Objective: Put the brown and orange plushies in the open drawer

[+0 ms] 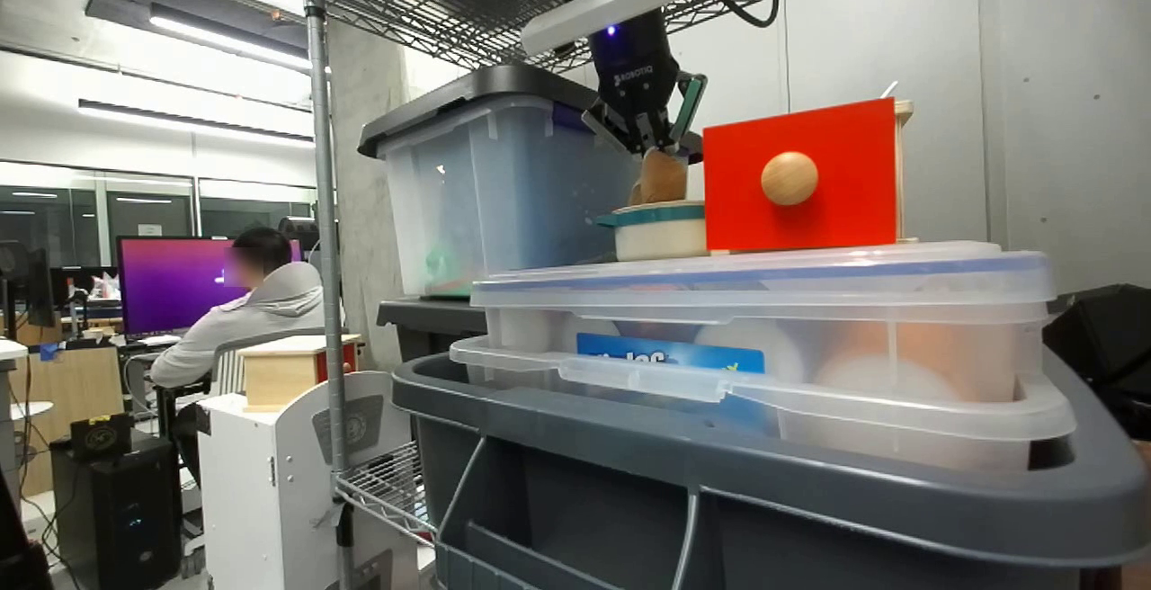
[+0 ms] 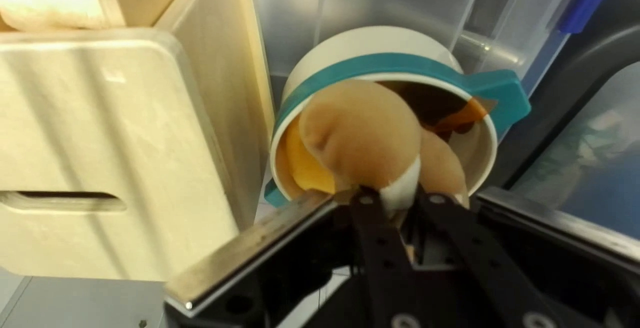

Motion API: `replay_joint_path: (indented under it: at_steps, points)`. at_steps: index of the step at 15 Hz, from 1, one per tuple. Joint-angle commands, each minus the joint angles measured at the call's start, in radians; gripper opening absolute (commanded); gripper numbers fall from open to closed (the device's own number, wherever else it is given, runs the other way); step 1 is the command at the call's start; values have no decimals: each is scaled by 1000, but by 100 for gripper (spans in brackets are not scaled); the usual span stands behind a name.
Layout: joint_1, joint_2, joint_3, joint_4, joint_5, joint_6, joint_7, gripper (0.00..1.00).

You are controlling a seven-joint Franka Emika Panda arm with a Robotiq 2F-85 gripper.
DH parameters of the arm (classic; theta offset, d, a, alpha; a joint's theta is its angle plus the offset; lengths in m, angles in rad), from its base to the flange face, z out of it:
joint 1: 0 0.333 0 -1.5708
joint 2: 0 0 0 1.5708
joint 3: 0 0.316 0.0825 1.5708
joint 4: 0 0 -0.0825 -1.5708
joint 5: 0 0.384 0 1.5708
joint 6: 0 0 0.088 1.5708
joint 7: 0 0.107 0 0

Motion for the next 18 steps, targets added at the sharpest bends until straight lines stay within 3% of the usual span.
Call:
replay_joint_path:
  at_steps: [1, 18]
  points:
    - [-13, -23, 4, 0, 20, -43, -16, 0]
    - [-44, -207, -35, -82, 89, -228, 50, 3]
